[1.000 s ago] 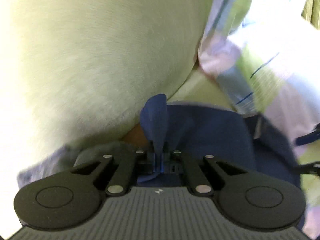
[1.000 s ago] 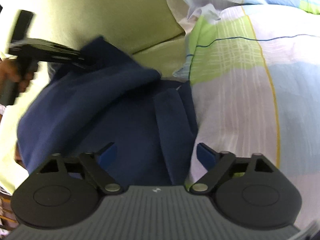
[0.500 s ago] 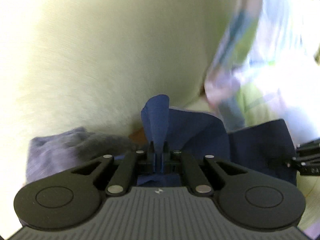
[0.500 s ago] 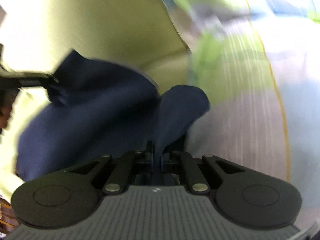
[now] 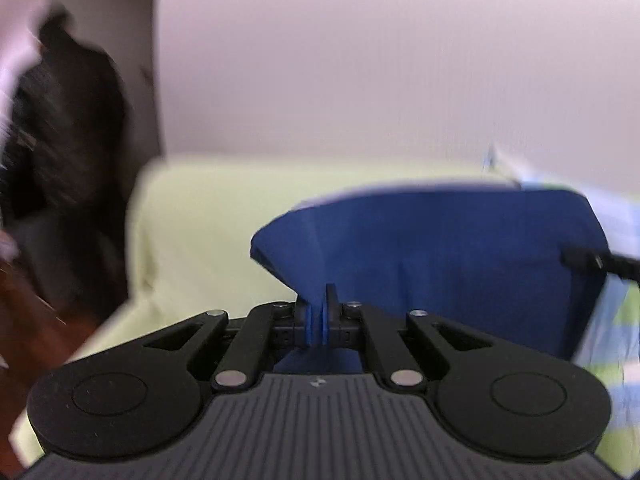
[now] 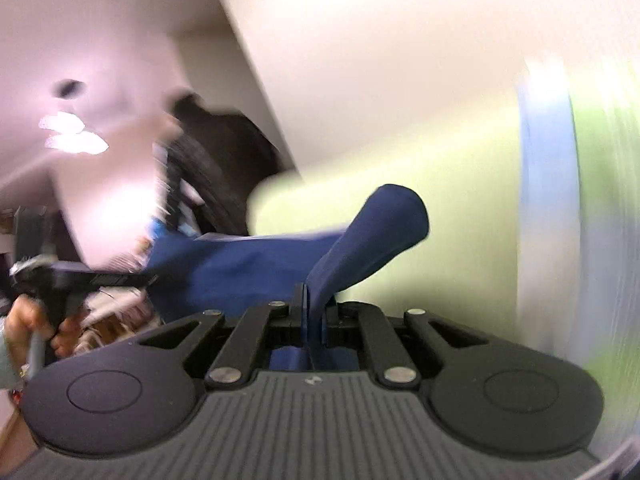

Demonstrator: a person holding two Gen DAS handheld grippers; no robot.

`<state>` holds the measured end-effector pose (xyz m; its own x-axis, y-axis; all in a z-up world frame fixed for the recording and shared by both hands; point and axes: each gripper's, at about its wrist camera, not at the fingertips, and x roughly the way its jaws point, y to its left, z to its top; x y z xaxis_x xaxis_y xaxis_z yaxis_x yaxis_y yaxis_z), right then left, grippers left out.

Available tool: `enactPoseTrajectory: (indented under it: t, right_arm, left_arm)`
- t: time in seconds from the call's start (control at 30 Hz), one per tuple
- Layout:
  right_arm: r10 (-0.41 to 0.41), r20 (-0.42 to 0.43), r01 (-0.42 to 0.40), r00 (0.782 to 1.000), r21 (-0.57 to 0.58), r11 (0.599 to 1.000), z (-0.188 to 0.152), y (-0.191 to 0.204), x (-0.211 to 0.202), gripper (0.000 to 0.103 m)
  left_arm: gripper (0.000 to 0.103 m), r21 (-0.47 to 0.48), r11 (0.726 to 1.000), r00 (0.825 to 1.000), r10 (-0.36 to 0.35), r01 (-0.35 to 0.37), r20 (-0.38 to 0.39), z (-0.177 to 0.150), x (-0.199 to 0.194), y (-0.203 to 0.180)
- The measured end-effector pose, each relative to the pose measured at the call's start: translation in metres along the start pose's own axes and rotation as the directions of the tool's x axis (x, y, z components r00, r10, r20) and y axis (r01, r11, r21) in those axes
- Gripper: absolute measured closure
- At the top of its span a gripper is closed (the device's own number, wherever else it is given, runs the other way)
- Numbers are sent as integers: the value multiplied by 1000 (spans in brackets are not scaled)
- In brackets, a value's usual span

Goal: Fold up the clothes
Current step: 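Lift the navy top with both grippers and lay it flat on the plaid sheet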

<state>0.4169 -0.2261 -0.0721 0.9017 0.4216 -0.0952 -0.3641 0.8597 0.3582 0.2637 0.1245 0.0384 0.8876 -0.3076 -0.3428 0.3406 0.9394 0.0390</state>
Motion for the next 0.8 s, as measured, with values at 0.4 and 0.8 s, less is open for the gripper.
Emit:
enactPoseTrajectory:
  t: [0.4,0.8]
  right_arm:
    - [140,-314,-183,939,-111,977,14,-198,-319,97]
    - [-347,-831,381,434,-180,907,-205,-247,-561,63]
  left_arm:
    - [101,-329,891,803,-434,314,-408,-206,-169,-248]
    - [73,-211,940,650,-338,269,-680,-398,-155,-335]
